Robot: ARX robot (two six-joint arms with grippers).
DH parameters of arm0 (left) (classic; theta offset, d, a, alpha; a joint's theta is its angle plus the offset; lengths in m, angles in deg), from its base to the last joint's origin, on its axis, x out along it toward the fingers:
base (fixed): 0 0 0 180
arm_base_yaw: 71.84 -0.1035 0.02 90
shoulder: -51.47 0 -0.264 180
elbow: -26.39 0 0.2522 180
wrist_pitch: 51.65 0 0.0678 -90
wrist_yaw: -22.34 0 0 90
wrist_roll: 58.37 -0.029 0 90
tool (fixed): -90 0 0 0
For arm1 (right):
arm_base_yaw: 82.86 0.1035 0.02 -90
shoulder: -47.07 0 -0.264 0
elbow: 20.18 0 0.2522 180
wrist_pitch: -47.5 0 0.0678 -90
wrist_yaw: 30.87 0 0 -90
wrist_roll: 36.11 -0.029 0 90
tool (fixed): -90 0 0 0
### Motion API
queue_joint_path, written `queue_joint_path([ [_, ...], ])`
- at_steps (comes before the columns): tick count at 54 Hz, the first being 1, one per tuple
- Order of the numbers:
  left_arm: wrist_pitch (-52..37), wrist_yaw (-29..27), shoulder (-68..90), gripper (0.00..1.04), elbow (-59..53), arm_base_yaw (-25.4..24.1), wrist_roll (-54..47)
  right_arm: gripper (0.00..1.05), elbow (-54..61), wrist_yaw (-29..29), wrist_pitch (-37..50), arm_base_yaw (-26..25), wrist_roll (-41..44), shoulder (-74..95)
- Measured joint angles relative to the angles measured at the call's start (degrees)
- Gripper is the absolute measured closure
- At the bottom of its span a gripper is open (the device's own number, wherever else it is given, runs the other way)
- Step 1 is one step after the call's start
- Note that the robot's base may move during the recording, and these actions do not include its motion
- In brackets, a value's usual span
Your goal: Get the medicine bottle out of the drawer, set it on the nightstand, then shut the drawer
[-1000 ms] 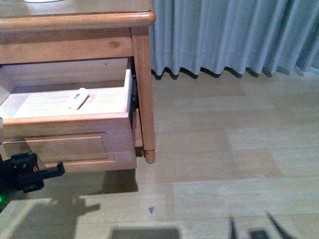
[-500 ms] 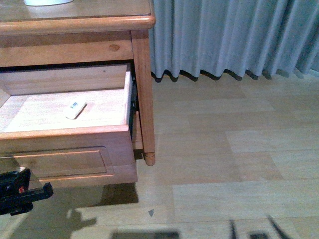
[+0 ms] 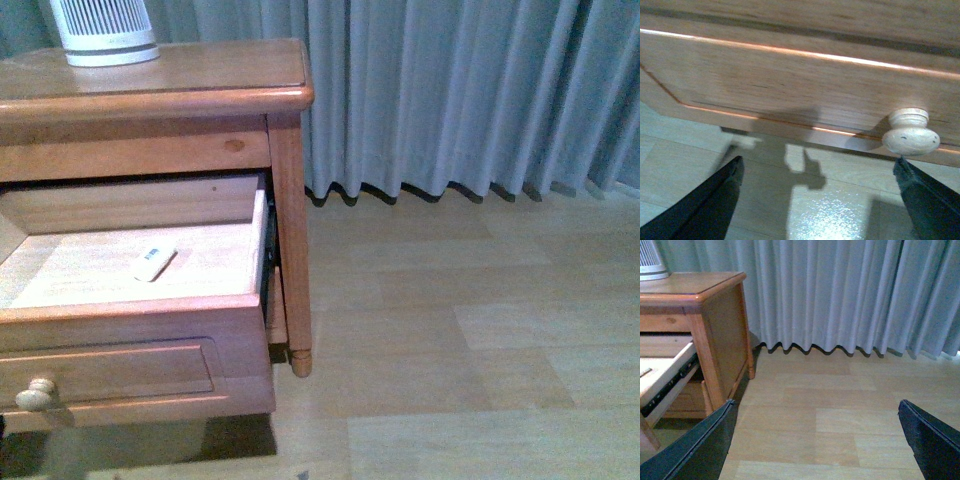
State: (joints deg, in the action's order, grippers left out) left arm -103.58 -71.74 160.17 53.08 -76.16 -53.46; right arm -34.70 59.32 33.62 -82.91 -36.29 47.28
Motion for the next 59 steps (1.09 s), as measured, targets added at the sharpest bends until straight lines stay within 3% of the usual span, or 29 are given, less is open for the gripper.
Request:
queue_joint_path([
  [9,15.7,5.3,-18.1,0.07,-2.1,-2.0,0.3,0.07,0.0,0.0,0.0,0.0,0.0,0.0],
  [26,57.4,17.6,-66.1,0.07,0.3,-0.7,3.3,0.07,0.0,0.0,0.0,0.0,0.0,0.0],
  [27,57.6,15.9,-69.7,0.09,0.0,0.2,2.7,0.07,0.0,0.0,0.0,0.0,0.0,0.0],
  [30,47.4,7.6,-75.3,0.21,-3.1,3.2,-0.2,0.07,0.0,0.0,0.0,0.0,0.0,0.0],
  [35,42.5,4.3,-78.5,0.37,-5.4,4.0,-2.5,0.07,0.0,0.0,0.0,0.0,0.0,0.0],
  [54,46.9,4.2,-86.5,1.03,-9.7,4.2,-4.1,0.07,0.0,-0.3,0.0,0.0,0.0,0.0],
  [59,48.2,4.2,-88.4,1.02,-10.3,4.2,-4.3,0.07,0.0,-0.3,0.0,0.0,0.0,0.0],
])
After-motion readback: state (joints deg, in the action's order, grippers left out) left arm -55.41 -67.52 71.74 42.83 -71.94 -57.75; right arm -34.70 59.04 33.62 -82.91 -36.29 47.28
